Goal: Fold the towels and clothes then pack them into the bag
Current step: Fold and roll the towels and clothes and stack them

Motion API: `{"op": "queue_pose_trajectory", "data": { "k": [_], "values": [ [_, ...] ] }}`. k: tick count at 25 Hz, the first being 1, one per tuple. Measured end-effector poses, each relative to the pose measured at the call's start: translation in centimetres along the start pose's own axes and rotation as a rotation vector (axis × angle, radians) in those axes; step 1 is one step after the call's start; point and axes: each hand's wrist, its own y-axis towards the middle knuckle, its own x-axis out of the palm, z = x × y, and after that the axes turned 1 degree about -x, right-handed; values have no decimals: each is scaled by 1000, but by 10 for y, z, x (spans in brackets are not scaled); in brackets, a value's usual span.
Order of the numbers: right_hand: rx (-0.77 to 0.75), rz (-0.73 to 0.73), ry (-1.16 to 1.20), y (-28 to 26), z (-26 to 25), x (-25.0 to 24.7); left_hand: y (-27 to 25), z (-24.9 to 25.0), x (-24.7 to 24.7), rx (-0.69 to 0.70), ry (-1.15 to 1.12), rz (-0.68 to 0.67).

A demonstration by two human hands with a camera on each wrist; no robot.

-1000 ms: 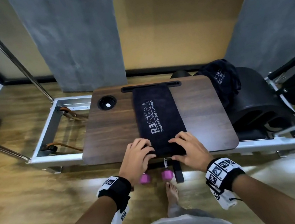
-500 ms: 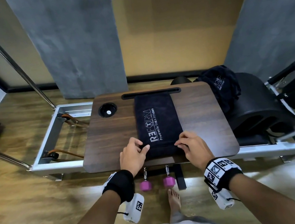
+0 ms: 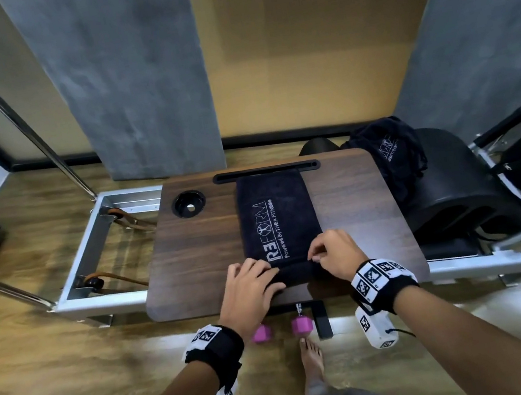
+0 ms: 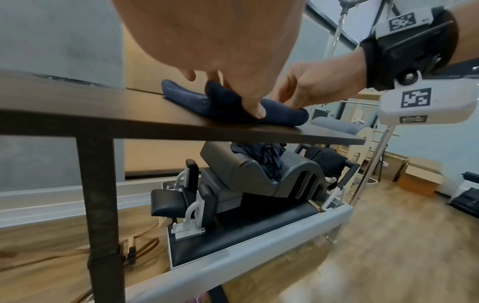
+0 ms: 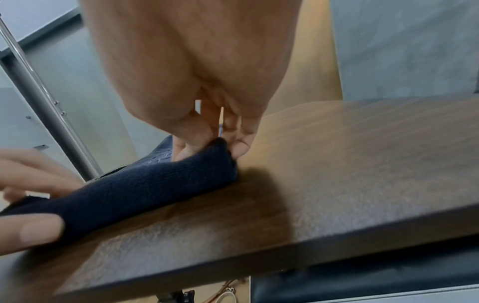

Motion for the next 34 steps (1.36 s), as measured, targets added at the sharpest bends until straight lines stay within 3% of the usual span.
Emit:
{"op": "queue_pose_trajectory", "data": {
  "k": [2,5,8,11,16,20,25,31,34],
  "values": [
    [-23,15,-22,-3,-1,-5,7,-2,-1,-65,-66,-3],
    [-259,210,-125,-16,-4,-5,24,-5,-1,-204,-105,-76],
    [-405,151,-229,-24,-2,0,41,-10,2,-271,-76,-166],
    [-375,51,-280,-14,-1,-1,48,-9,2,-260,-64,-194],
    [-244,-45,-252,12,-7,-5,34,-11,-2,-166,-141,-23],
    [-144,-83,-173,26,-10,-12,40,-21,-3,-185,-113,-119],
    [-309,83,-119,27,-6,-18,71,-27,0,-324,-119,-202],
    [-391,-70,-238,42,3,-26,82,-35,7,-350,-84,-217],
    [-296,-92,-130,61,-2,-29,80,-43,2,-297,-80,-124]
  ]
}}
